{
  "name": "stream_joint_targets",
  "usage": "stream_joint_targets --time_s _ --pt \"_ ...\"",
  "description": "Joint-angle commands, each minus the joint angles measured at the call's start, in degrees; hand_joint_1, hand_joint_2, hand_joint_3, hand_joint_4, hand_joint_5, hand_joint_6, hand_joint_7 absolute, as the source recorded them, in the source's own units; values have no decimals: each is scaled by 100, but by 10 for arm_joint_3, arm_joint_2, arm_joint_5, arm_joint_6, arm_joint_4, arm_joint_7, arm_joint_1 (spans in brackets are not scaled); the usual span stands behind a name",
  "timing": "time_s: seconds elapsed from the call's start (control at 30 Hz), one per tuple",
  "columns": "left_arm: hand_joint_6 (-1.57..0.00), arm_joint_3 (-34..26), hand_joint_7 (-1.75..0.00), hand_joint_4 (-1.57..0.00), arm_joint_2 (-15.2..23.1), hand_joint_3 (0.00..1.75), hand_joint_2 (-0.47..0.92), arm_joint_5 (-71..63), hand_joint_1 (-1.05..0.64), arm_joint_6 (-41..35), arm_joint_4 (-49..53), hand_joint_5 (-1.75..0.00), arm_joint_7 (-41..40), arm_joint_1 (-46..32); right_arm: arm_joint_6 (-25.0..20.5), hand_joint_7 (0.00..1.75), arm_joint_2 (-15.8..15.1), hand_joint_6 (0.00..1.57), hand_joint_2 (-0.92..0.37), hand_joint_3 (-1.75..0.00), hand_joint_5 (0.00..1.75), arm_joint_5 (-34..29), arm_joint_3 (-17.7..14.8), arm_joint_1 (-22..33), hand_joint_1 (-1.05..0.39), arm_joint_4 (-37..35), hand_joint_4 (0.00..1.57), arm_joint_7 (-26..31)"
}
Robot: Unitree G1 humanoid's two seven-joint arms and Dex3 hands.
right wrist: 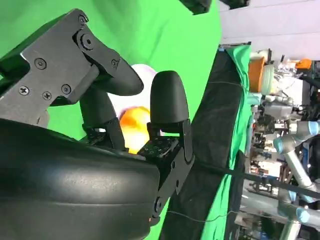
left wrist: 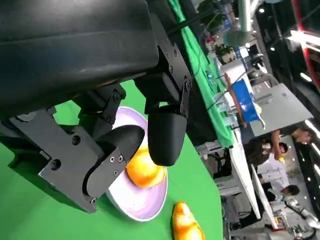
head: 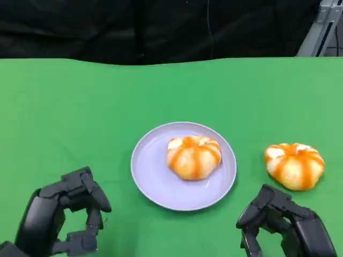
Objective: Grasp the bread from the table and place it into the plate.
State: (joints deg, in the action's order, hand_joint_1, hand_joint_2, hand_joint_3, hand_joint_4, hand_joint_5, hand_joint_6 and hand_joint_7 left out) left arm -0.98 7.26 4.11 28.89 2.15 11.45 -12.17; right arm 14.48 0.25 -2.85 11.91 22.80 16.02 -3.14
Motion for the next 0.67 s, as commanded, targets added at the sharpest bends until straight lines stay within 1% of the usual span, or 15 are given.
stream_joint_targets --time_s 0.03,0.3,0.53,0.67 --pt "-82 0 -158 -87 2 155 28 8 -6 -11 -11 -174 6 -8 -3 153 -8 65 -31 -141 174 2 -6 7 -4 12 65 -2" --pt "-82 3 -156 -87 2 154 27 17 -9 -18 -13 -173 15 -12 -1 155 -10 65 -32 -142 175 5 -6 14 -1 23 66 -8" --pt "-84 3 -154 -88 1 157 26 24 -6 -20 -18 -171 19 -15 -6 155 -11 64 -32 -143 175 3 -5 18 1 30 65 -9" --pt "-83 5 -156 -87 1 154 28 37 -9 -43 -48 -173 21 -25 -12 156 -10 65 -30 -145 175 -12 0 29 0 55 67 -2"
